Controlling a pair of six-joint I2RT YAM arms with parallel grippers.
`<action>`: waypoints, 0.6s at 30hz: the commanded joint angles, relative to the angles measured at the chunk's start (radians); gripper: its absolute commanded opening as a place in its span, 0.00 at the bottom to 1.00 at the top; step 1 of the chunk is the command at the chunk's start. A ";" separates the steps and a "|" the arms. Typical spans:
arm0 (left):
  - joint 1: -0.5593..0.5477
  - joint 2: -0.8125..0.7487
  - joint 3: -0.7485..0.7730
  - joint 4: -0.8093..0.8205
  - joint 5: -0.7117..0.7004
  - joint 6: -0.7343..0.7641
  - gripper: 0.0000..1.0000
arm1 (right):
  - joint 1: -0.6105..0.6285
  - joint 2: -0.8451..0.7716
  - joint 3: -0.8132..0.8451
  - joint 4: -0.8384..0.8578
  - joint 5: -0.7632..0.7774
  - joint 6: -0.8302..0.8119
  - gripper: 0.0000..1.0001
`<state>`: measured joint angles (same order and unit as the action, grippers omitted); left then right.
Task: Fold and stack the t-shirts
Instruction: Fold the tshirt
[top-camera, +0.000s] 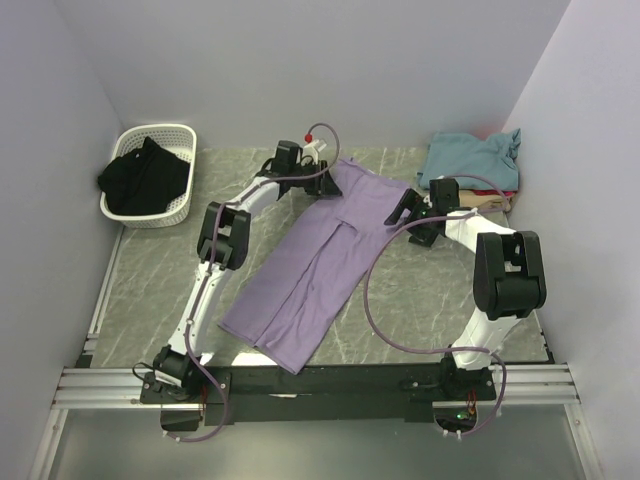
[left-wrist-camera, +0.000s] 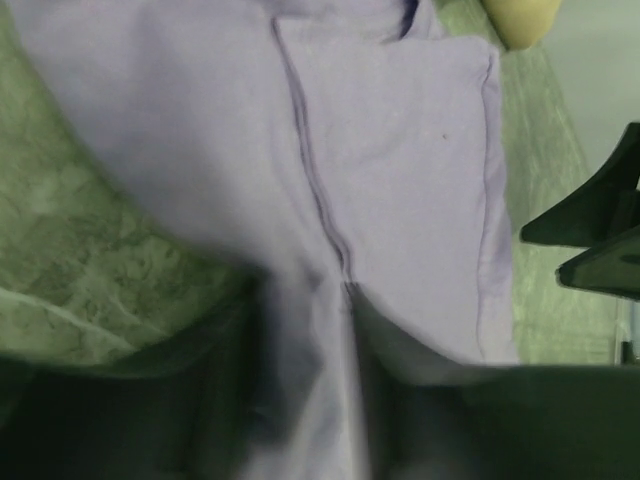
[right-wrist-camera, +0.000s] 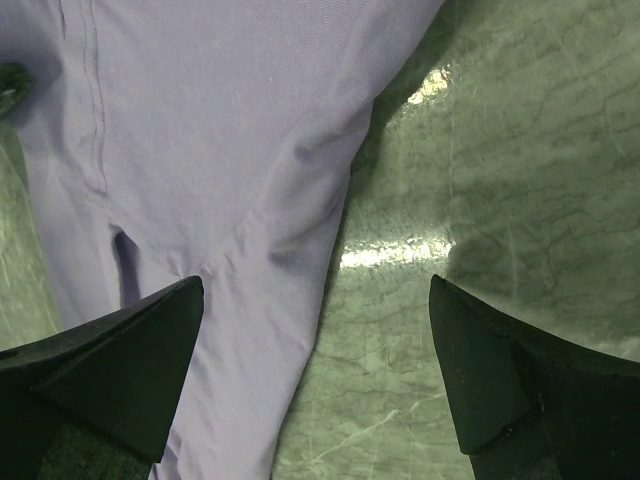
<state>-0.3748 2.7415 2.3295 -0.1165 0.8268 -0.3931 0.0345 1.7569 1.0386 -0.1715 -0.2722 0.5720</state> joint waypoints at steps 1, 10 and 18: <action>-0.003 0.027 0.008 0.020 0.014 -0.042 0.30 | -0.005 -0.016 -0.009 0.023 -0.009 0.000 1.00; 0.026 0.027 0.008 0.061 -0.081 -0.110 0.08 | -0.007 -0.051 -0.040 0.017 -0.007 -0.008 1.00; 0.100 0.009 -0.001 0.106 -0.127 -0.167 0.02 | -0.005 -0.112 -0.077 0.010 -0.009 -0.004 1.00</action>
<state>-0.3321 2.7640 2.3283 -0.0837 0.7525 -0.5217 0.0345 1.7153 0.9745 -0.1722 -0.2813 0.5716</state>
